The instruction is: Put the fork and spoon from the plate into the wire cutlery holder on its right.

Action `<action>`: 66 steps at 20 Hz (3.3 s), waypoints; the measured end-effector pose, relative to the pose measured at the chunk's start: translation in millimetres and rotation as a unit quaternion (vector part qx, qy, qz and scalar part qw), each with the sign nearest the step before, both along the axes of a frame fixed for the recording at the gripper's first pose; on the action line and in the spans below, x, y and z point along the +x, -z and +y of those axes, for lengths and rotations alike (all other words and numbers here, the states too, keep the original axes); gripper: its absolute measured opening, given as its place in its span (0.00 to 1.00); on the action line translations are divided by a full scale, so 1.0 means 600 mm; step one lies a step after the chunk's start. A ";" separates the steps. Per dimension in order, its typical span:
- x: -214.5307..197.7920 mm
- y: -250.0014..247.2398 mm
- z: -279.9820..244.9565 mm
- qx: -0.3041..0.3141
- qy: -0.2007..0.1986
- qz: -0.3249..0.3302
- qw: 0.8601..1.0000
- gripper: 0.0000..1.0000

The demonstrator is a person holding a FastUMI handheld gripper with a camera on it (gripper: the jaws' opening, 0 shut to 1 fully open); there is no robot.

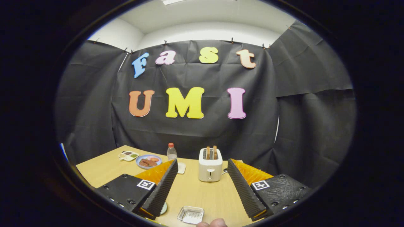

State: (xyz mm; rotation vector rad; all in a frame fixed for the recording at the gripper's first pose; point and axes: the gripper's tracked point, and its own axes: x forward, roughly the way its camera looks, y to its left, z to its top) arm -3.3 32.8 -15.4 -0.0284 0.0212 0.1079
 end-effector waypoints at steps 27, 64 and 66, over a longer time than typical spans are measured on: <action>-0.049 0.342 0.285 -0.035 -0.060 0.335 0.940 0.95; -0.053 0.350 0.216 -0.018 -0.015 0.488 0.872 0.02; -0.060 0.313 0.170 -0.023 -0.006 0.503 0.864 0.02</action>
